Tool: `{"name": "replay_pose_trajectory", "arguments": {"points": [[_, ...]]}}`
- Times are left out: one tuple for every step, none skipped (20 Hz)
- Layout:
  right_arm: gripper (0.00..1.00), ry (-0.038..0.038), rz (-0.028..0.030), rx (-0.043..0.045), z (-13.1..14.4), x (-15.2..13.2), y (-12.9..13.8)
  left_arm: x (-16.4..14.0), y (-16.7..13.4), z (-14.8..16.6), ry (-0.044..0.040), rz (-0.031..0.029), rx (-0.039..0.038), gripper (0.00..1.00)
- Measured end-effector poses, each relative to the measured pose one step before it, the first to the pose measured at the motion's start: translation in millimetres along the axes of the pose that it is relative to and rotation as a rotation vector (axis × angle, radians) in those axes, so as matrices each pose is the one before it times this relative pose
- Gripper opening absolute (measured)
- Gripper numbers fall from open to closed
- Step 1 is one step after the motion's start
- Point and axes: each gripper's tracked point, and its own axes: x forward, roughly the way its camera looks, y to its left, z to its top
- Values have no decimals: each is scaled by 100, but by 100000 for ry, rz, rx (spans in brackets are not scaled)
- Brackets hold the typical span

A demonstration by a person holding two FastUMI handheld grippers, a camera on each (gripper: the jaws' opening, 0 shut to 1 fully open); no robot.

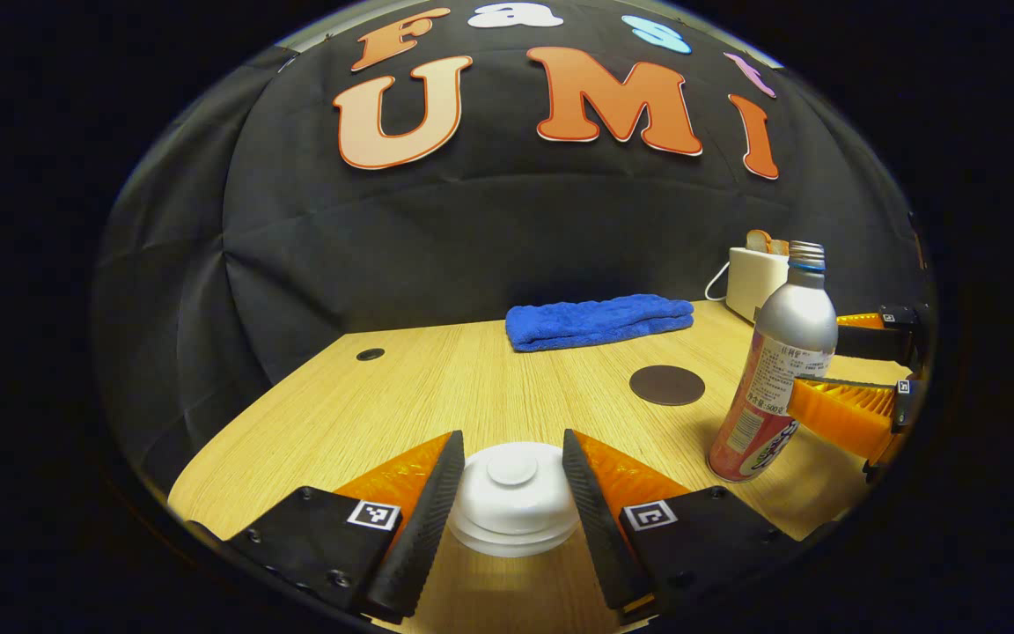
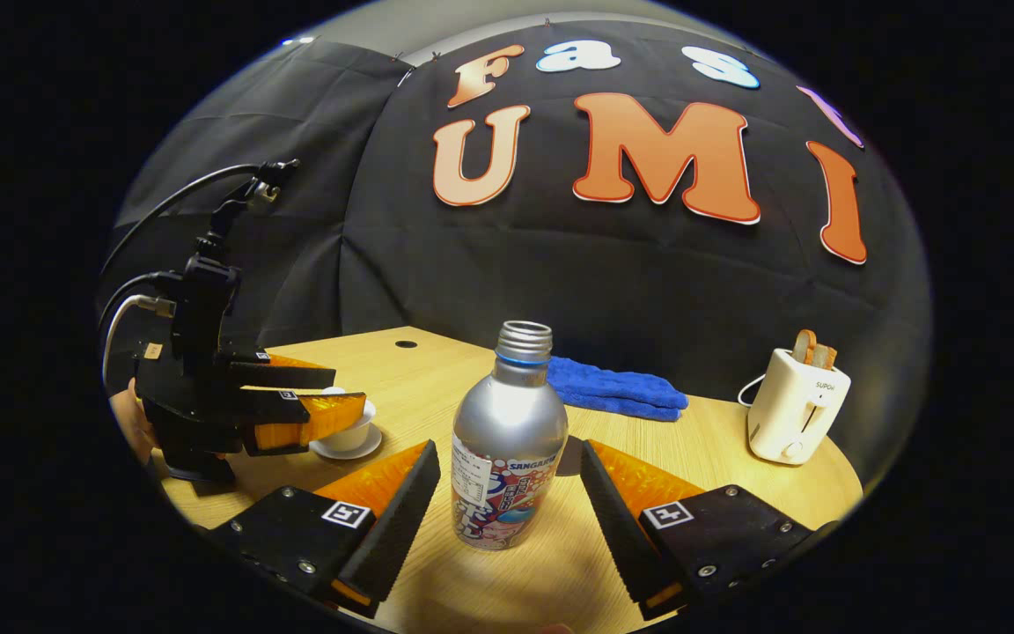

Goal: Open the teacup lid with one hand, grasp the water bottle and pour water into the teacup with the other hand; after pouring, place the water bottle on the coaster and then close the teacup lid.

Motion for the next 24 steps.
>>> {"name": "replay_pose_trajectory", "arguments": {"points": [[97, 487, 139, 270, -153, 125, 68, 349, -3, -28, 820, 331, -18, 73], [96, 360, 49, 293, -75, 135, -11, -14, 92, -182, 180, -50, 149, 70], [96, 387, -13, 227, -127, 30, -44, -30, -90, 215, -349, -15, 77, 70], [96, 325, 63, 179, -72, 82, -78, -125, 15, -24, 69, 230, 218, 65], [96, 362, -143, 68, -106, 52, -28, 505, 161, 8, -419, 330, -622, 69], [96, 309, 63, -24, -85, 68, -12, -220, -9, 65, -121, -55, 67, 57], [96, 233, -146, -30, -99, 18, -29, -49, -48, -49, 204, 44, 464, 57], [96, 225, -36, 59, -52, 87, -69, 42, 162, 250, -1171, 309, -549, 52], [96, 114, 28, 178, -47, 37, -10, 40, -89, 198, -68, -86, 157, 46], [96, 122, -83, 121, 54, 82, 24, -110, 140, -170, 46, 590, 50, 45], [96, 172, -34, 64, -63, -37, -61, 63, -152, 67, -164, 40, -138, 38], [96, 206, -91, -88, -51, 5, -81, 159, 162, 198, -321, 449, -225, 38], [96, 14, 240, -119, -35, 8, 119, -11, -44, -90, -454, -337, -716, 34], [96, 156, -48, -199, -39, 73, -22, -51, -19, -10, -68, 18, -2, 33], [96, 379, 13, -164, -76, 79, 48, -75, 130, 269, -1189, 488, -566, 33], [96, 729, 105, 131, -190, 128, -6, -34, 145, 414, -1760, 601, -435, 33], [96, 778, 748, 167, -98, 153, 230, -147, 223, 459, -1925, 926, -99, 33], [96, 679, 542, 61, -151, 194, 185, -67, 439, 575, -1752, 1985, 83, 29], [94, -106, -48, 91, 26, 43, -30, -97, 553, 306, -1131, 2173, 240, 33], [93, 543, 408, 30, 23, 206, 127, -22, 235, 340, -993, 922, -122, 32], [92, 1004, 297, 164, -274, 198, 58, -262, 126, 257, -658, 698, -494, 32], [90, 1136, 90, 22, -221, 172, 126, -145, 251, 198, -620, 484, -383, 33], [87, 1499, 32, -259, -359, 73, 107, -180, 260, 173, -636, 622, -144, 33], [86, 1172, 29, -513, -294, 76, 125, -130, 334, 258, -679, 758, -174, 33]]}}
